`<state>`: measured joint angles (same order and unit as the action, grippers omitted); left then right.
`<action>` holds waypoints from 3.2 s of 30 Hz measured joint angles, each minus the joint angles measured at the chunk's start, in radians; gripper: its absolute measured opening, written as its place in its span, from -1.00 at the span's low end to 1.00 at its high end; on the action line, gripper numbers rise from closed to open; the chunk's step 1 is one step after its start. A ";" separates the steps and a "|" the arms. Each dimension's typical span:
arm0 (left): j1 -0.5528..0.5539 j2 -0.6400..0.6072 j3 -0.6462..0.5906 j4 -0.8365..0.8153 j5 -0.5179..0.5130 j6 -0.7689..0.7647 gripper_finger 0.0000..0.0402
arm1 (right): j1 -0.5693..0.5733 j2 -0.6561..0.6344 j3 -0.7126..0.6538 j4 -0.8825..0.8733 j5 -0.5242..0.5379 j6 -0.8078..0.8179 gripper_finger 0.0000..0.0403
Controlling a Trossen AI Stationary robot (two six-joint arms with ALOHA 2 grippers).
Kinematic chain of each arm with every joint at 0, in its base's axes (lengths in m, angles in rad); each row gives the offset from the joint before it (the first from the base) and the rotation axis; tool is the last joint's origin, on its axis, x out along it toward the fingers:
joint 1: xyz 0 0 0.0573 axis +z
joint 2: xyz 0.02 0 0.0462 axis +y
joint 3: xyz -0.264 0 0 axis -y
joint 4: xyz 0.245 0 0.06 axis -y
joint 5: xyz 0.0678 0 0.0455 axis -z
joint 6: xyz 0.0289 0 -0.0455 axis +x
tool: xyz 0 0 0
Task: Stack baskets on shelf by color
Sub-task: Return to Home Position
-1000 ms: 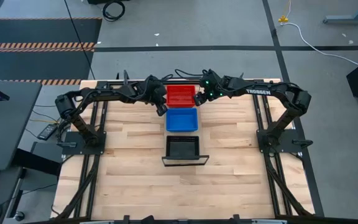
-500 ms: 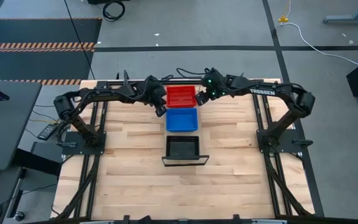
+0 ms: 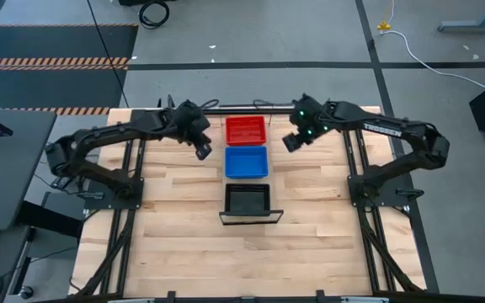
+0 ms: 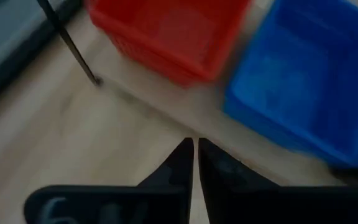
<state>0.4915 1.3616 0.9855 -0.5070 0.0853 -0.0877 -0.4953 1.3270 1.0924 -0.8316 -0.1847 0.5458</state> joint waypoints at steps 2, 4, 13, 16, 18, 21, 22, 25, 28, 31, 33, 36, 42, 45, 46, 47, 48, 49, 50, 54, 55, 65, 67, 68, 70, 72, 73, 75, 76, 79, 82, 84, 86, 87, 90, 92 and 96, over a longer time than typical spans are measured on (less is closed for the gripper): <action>-0.040 -0.029 0.000 -0.068 -0.001 -0.039 -0.86 | 0.039 -0.023 0.000 -0.086 0.003 0.025 -0.10; -0.089 -0.045 -0.001 -0.110 0.000 -0.086 -0.88 | 0.086 -0.042 0.000 -0.147 0.007 0.035 -0.10; -0.347 -0.179 -0.002 0.027 0.014 -0.258 -0.98 | 0.308 -0.173 0.000 -0.161 0.081 0.008 -0.11; -0.404 -0.272 0.000 0.041 -0.106 -0.302 -0.98 | 0.360 -0.260 0.000 -0.168 0.156 -0.004 -0.15; -0.429 -0.331 -0.001 0.030 -0.166 -0.322 -0.97 | 0.391 -0.318 0.000 -0.167 0.220 -0.007 -0.18; -0.447 -0.419 -0.002 0.026 -0.183 -0.353 -0.97 | 0.423 -0.402 0.000 -0.158 0.270 -0.001 -0.23; -0.451 -0.447 -0.001 0.041 -0.182 -0.353 -0.97 | 0.432 -0.430 0.000 -0.153 0.275 -0.001 -0.25; -0.464 -0.525 -0.001 0.037 -0.183 -0.354 -0.98 | 0.457 -0.504 0.000 -0.149 0.305 -0.004 -0.34; -0.472 -0.595 -0.001 0.040 -0.183 -0.354 -0.98 | 0.481 -0.582 -0.015 -0.104 0.370 -0.012 -0.45; -0.482 -0.652 -0.002 0.039 -0.246 -0.331 -0.98 | 0.497 -0.695 -0.090 0.024 0.433 -0.021 -0.58; -0.485 -0.680 -0.002 0.040 -0.313 -0.291 -0.98 | 0.497 -0.781 -0.167 0.143 0.445 -0.013 -0.68; -0.483 -0.721 -0.028 0.098 -0.366 -0.241 -0.98 | 0.497 -0.901 -0.301 0.274 0.436 0.020 -0.84; -0.482 -0.841 -0.262 0.409 -0.371 -0.212 -0.99 | 0.497 -1.097 -0.551 0.481 0.403 0.087 -0.95; -0.482 -0.920 -0.431 0.589 -0.372 -0.244 -0.99 | 0.492 -1.176 -0.639 0.586 0.402 0.093 -0.95; -0.482 -0.950 -0.486 0.642 -0.375 -0.257 -0.99 | 0.490 -1.201 -0.662 0.605 0.408 0.101 -0.96; -0.482 -0.981 -0.539 0.680 -0.385 -0.278 -0.99 | 0.488 -1.225 -0.682 0.614 0.421 0.115 -0.97; -0.481 -1.015 -0.592 0.713 -0.397 -0.303 -0.99 | 0.485 -1.248 -0.705 0.615 0.436 0.133 -0.98; -0.481 -1.048 -0.641 0.737 -0.404 -0.329 -0.99 | 0.482 -1.272 -0.730 0.612 0.446 0.152 -0.98; -0.481 -1.085 -0.688 0.751 -0.408 -0.350 -0.99 | 0.479 -1.293 -0.754 0.606 0.450 0.166 -0.98; -0.481 -1.240 -0.836 0.799 -0.443 -0.400 -0.99 | 0.468 -1.319 -0.827 0.612 0.445 0.222 -0.97; -0.481 -1.277 -0.862 0.804 -0.454 -0.405 -0.99 | 0.467 -1.316 -0.840 0.612 0.444 0.222 -0.98; -0.466 -1.359 -0.931 0.643 -0.476 -0.473 -0.99 | 0.450 -1.321 -0.880 0.659 0.443 0.154 -0.98; -0.461 -1.357 -0.929 0.660 -0.474 -0.476 -0.99 | 0.450 -1.321 -0.880 0.652 0.436 0.130 -0.98; -0.461 -1.357 -0.929 0.667 -0.474 -0.466 -0.99 | 0.450 -1.321 -0.880 0.651 0.433 0.112 -0.98; -0.461 -1.357 -0.929 0.681 -0.474 -0.436 -0.99 | 0.449 -1.321 -0.880 0.652 0.427 0.073 -0.98; -0.461 -1.357 -0.929 0.704 -0.474 -0.401 -0.99 | 0.449 -1.321 -0.897 0.656 0.426 0.038 -0.98; -0.461 -1.357 -0.929 0.703 -0.474 -0.392 -0.99 | 0.449 -1.321 -0.909 0.652 0.425 0.020 -0.98; -0.461 -1.357 -0.929 0.693 -0.474 -0.343 -0.99 | 0.449 -1.321 -0.944 0.652 0.424 -0.009 -0.98; -0.461 -1.357 -0.929 0.689 -0.474 -0.295 -0.99 | 0.449 -1.321 -0.963 0.647 0.417 -0.028 -0.98; -0.463 -1.357 -0.929 0.681 -0.474 -0.121 -0.97 | 0.449 -1.320 -1.011 0.645 0.375 -0.123 -0.98; -0.463 -1.357 -0.929 0.680 -0.474 0.004 -0.94 | 0.449 -1.317 -1.021 0.674 0.344 -0.173 -0.97; -0.463 -1.357 -0.929 0.656 -0.474 0.021 -0.93 | 0.449 -1.314 -1.021 0.690 0.343 -0.160 -0.96; -0.463 -1.356 -0.929 0.624 -0.474 0.021 -0.93 | 0.449 -1.314 -1.021 0.698 0.345 -0.157 -0.96; -0.463 -1.356 -0.929 0.611 -0.474 0.021 -0.94 | 0.449 -1.314 -1.021 0.697 0.345 -0.157 -0.96; -0.463 -1.356 -0.928 0.561 -0.474 0.017 -0.96 | 0.449 -1.314 -1.021 0.694 0.344 -0.157 -0.96; -0.463 -1.354 -0.928 0.531 -0.474 0.001 -0.97 | 0.450 -1.310 -1.021 0.671 0.344 -0.159 -0.96; -0.463 -1.355 -0.928 0.471 -0.473 -0.029 -0.94 | 0.450 -1.301 -1.021 0.664 0.345 -0.217 -0.96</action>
<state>0.0288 0.0071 0.0574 -0.0358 -0.3882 -0.1165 -0.0456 0.0259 0.0715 -0.1673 0.1604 0.3285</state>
